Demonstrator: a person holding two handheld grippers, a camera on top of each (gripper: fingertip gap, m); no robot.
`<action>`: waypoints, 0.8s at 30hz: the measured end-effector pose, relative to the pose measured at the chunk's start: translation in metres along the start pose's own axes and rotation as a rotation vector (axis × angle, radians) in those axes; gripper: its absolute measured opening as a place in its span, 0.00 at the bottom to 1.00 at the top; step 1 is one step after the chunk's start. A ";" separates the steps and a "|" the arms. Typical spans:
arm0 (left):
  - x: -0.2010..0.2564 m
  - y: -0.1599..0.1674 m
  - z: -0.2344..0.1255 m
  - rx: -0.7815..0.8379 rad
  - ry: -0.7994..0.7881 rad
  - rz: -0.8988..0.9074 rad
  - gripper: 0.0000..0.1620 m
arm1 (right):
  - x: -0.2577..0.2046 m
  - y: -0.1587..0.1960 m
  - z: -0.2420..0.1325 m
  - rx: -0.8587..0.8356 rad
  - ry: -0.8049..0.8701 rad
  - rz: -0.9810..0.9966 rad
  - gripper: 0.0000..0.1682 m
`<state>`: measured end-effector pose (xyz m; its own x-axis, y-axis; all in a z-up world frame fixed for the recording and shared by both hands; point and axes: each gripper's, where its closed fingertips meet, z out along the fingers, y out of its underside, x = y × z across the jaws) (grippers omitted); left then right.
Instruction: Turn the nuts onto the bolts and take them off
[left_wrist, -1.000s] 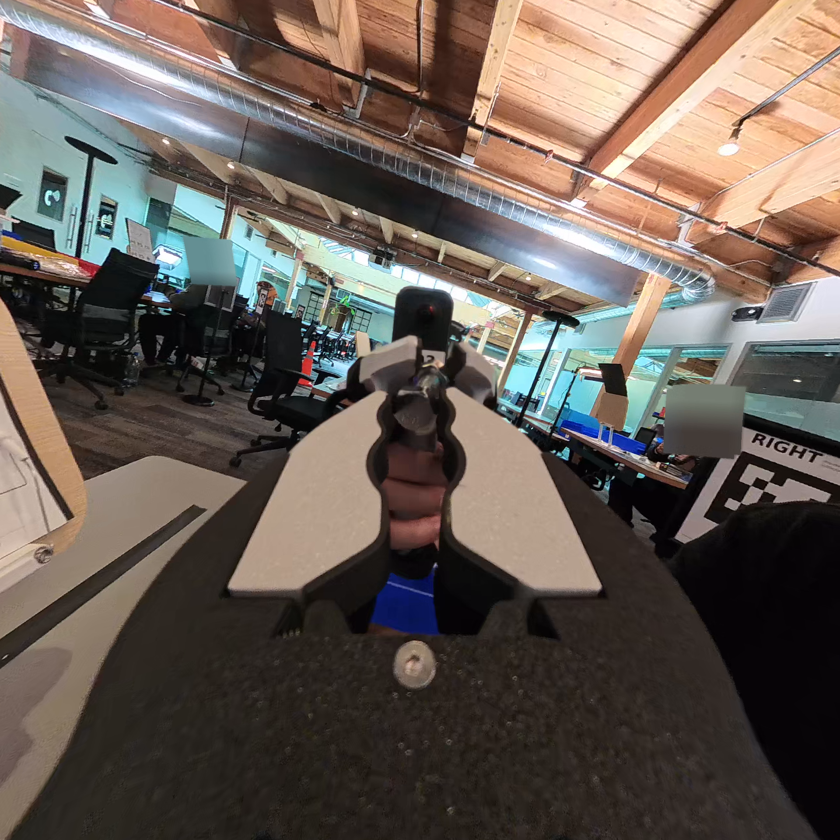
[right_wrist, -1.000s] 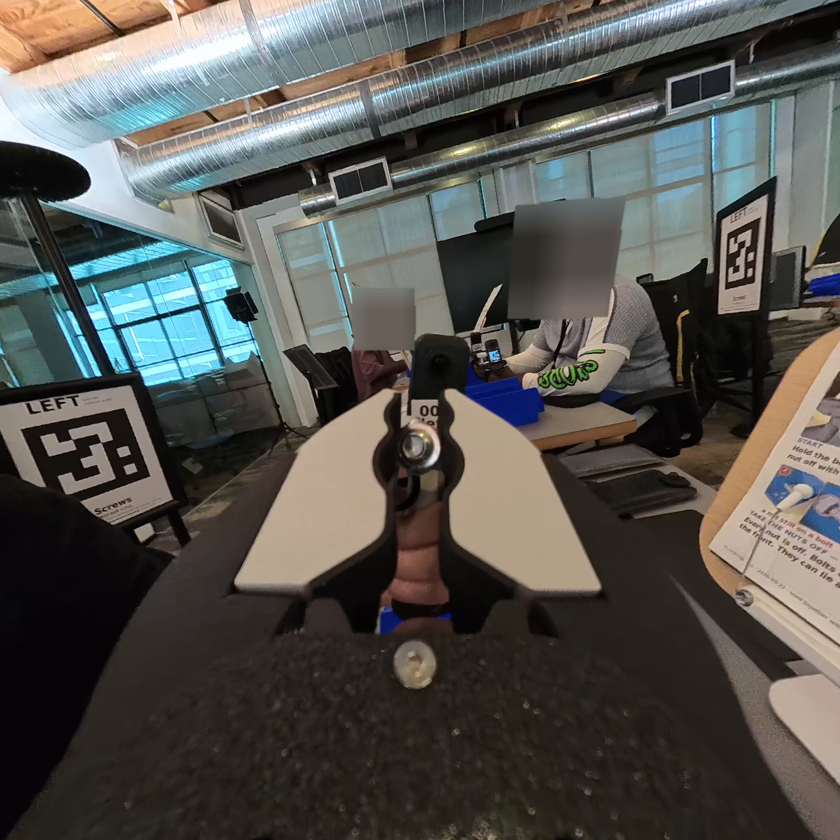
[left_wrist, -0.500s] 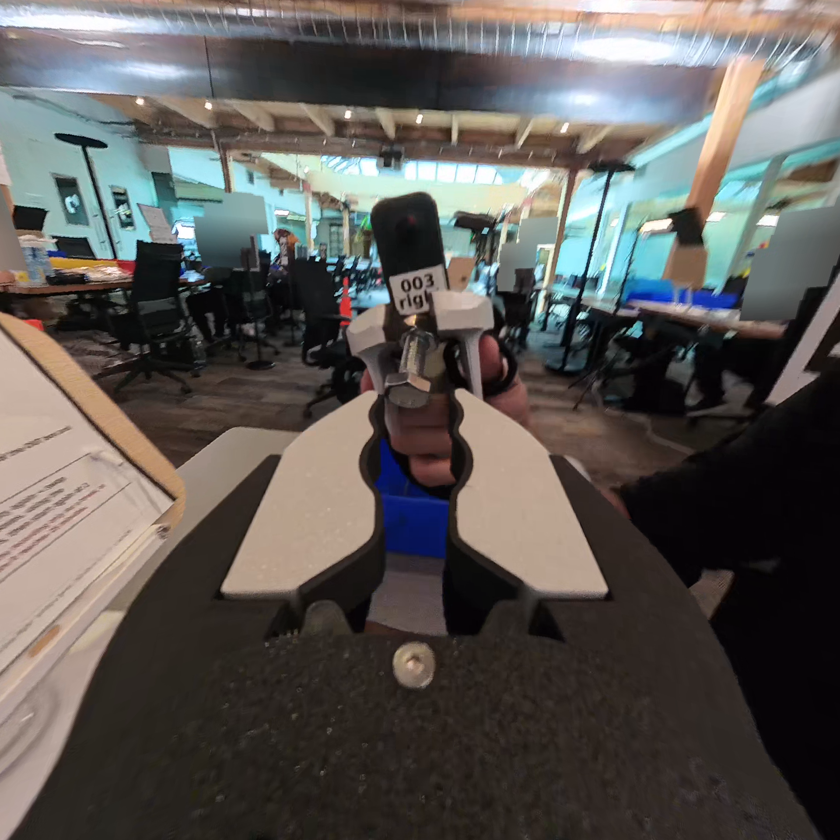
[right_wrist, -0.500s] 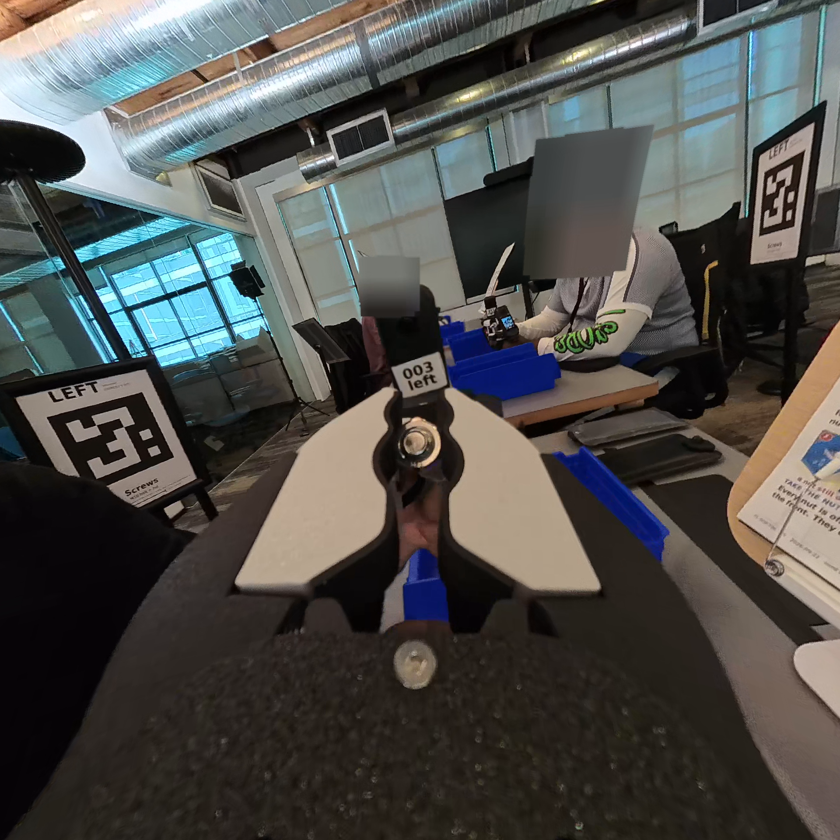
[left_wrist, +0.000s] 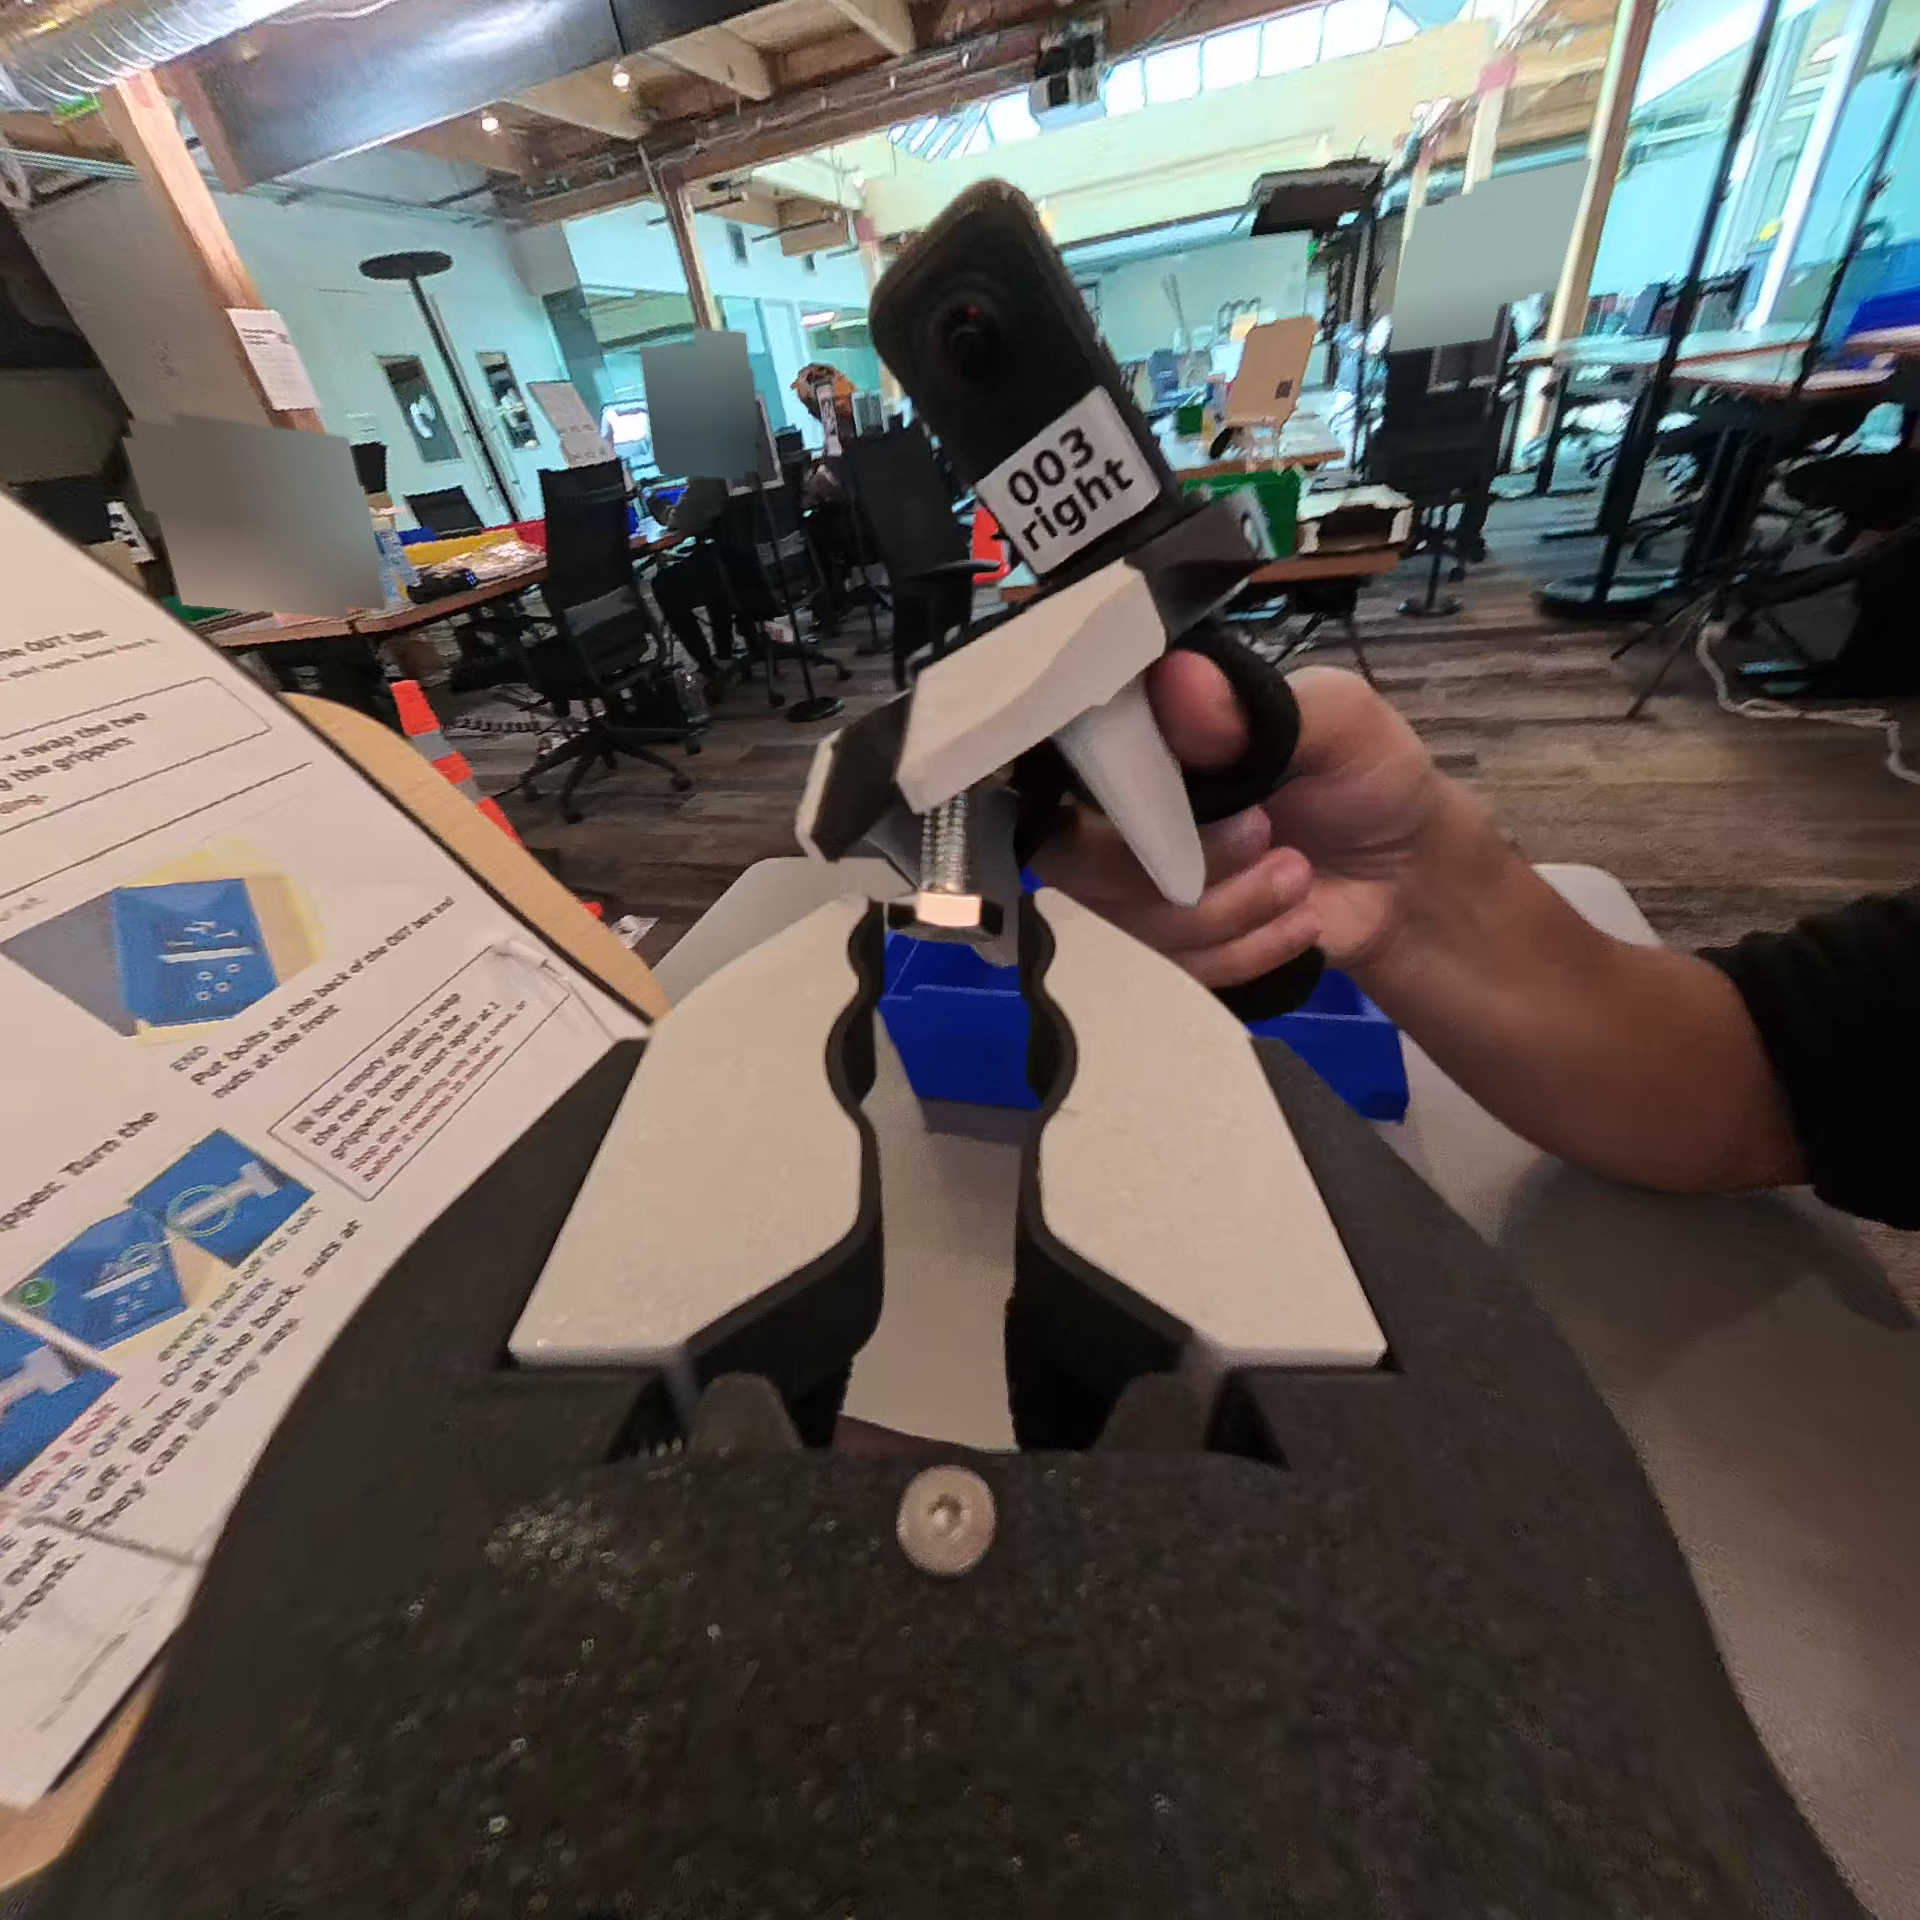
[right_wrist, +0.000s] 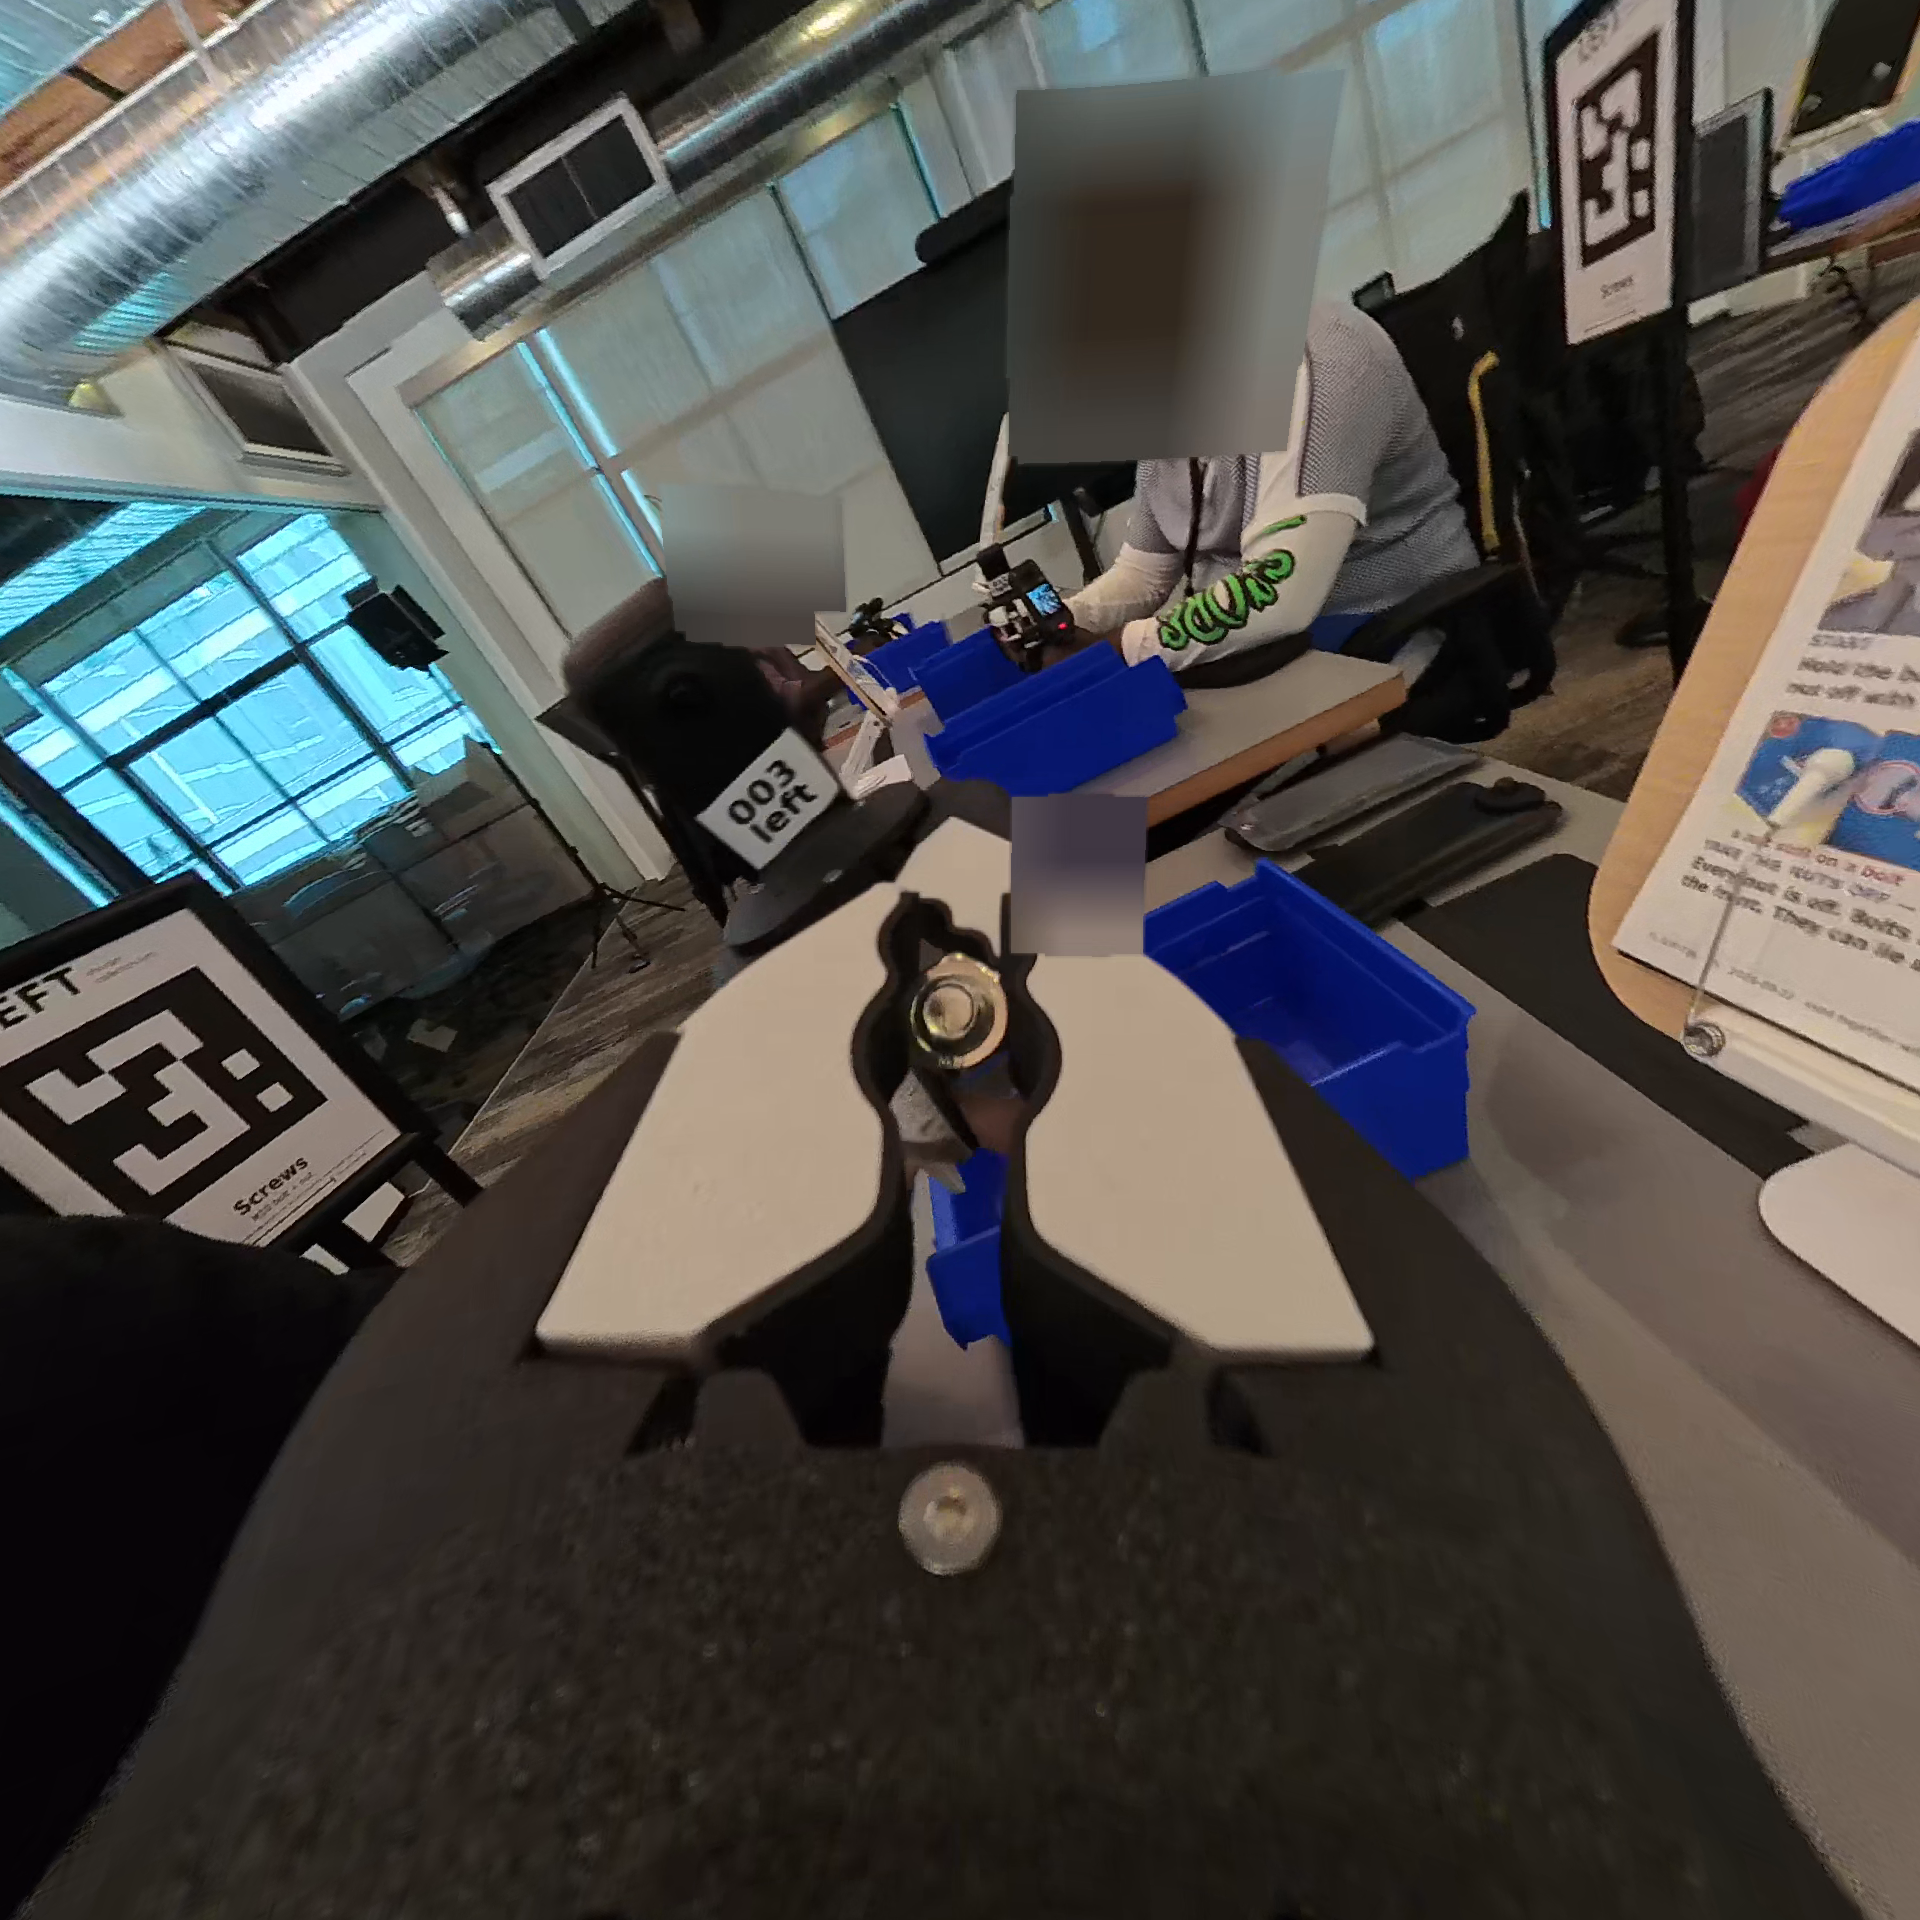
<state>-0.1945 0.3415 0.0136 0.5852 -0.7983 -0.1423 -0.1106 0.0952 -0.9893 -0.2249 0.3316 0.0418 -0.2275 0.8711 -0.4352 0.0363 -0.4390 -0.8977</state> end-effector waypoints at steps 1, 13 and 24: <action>-0.003 0.001 0.001 -0.011 -0.026 0.015 0.14 | 0.002 0.001 0.000 -0.004 0.021 0.006 0.08; -0.013 0.016 0.007 -0.112 -0.145 0.138 0.12 | 0.019 0.006 0.002 0.001 0.132 0.085 0.09; -0.012 -0.029 -0.008 0.286 0.095 -0.311 0.11 | -0.014 -0.051 -0.034 0.348 -0.016 -0.274 0.41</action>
<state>-0.2048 0.3439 0.0443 0.4775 -0.8649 0.1546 0.2941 -0.0085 -0.9557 -0.1906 0.3492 0.0916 -0.1985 0.9633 -0.1806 -0.3564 -0.2426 -0.9023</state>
